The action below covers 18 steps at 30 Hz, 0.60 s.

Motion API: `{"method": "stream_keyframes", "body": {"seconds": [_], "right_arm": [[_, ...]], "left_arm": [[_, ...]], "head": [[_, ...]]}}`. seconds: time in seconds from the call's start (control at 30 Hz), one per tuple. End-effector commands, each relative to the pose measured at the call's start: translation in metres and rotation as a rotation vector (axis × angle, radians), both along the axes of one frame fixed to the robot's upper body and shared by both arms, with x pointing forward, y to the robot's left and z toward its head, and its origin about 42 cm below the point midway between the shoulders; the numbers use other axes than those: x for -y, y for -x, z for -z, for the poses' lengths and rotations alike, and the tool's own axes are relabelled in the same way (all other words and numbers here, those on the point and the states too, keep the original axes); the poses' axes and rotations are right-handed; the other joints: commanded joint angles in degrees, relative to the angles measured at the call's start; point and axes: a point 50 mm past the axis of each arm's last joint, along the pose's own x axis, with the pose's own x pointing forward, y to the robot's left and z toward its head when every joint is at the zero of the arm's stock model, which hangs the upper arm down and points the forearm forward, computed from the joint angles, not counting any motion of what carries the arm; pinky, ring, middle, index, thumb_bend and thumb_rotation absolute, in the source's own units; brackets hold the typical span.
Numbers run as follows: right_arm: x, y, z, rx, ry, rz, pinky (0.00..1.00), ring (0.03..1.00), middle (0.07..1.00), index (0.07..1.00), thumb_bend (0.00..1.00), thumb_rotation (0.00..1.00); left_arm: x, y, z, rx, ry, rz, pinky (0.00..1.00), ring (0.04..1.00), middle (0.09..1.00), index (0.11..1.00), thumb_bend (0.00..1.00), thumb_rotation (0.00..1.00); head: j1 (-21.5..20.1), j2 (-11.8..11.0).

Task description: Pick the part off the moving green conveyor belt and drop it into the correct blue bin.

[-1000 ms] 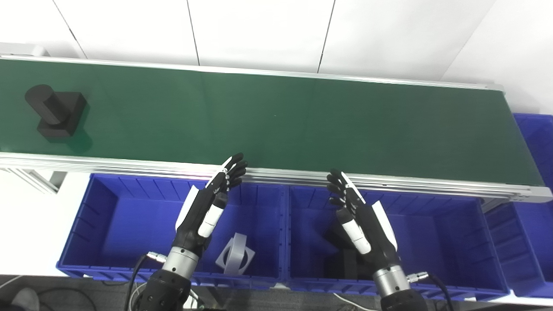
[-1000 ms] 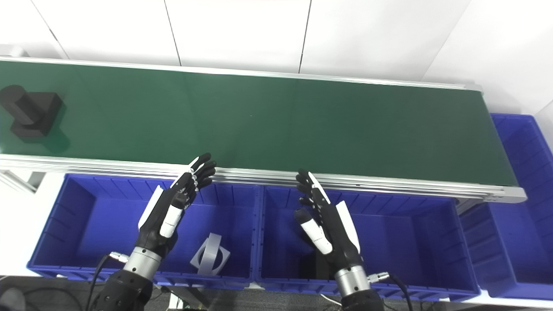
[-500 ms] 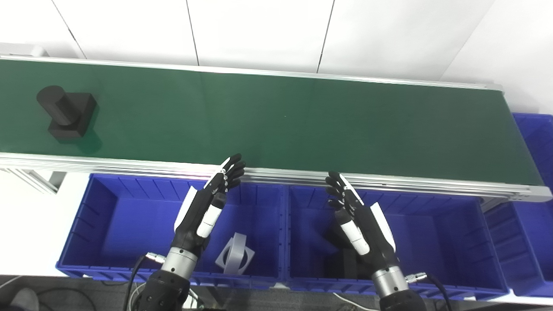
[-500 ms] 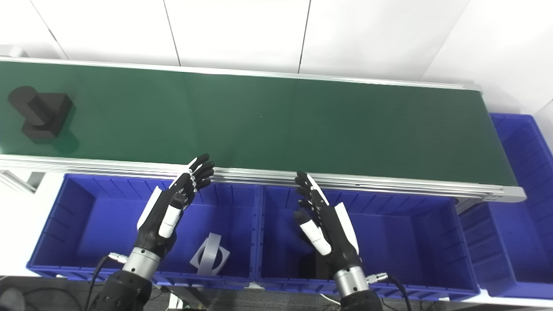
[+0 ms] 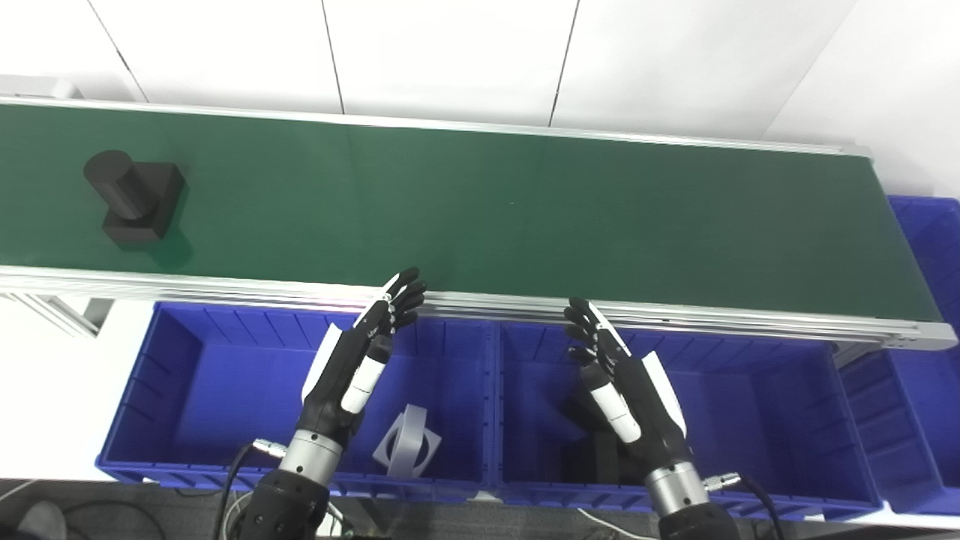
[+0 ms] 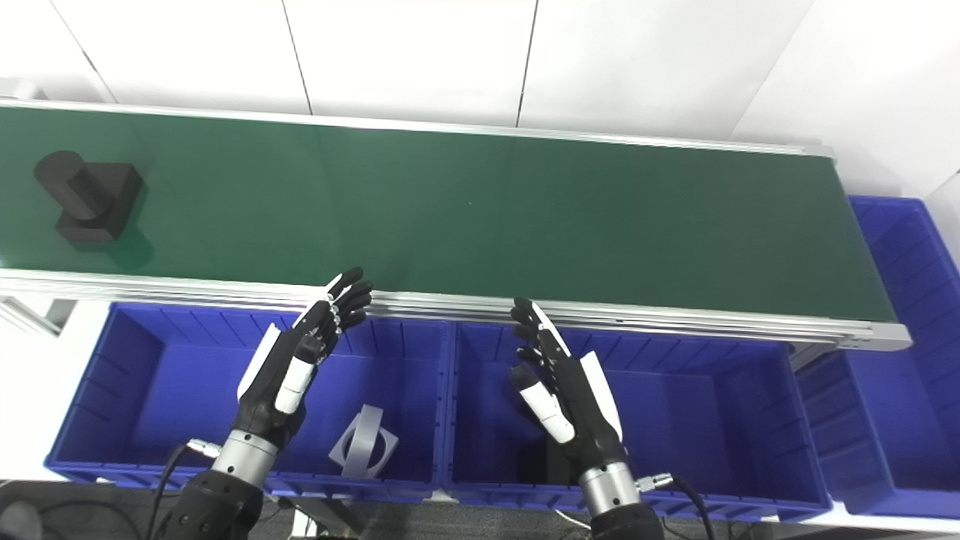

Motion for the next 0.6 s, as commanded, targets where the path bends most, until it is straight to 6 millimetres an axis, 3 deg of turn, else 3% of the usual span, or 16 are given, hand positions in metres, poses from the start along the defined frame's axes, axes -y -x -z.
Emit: {"method": "stream_keyframes", "body": {"seconds": [0.0,0.23,0.57], "right_arm": [[-0.0014,-0.0030,-0.0121,0.082,-0.017,-0.002,0.82,0.896,0.917,0.947,0.78,1.00],[-0.0014,-0.0033,-0.0124,0.077,-0.027,-0.003,0.82,0.902,0.922,0.950,0.76,1.00],[0.0066,-0.0005,-0.0101,0.084,-0.018,0.000,0.82,0.896,0.916,0.947,0.75,1.00]], "left_arm": [[0.0008,-0.0025,-0.0126,0.066,-0.002,0.010,0.89,0.904,0.907,0.922,0.79,1.00],[-0.0006,-0.0022,-0.0115,0.061,-0.020,0.025,0.89,0.913,0.917,0.926,0.76,1.00],[0.0073,0.0004,-0.0062,0.052,-0.038,0.033,0.90,0.922,0.929,0.927,0.77,1.00]], "head": [[0.0,0.0],[0.7,0.2],[7.3,-1.2]]}}
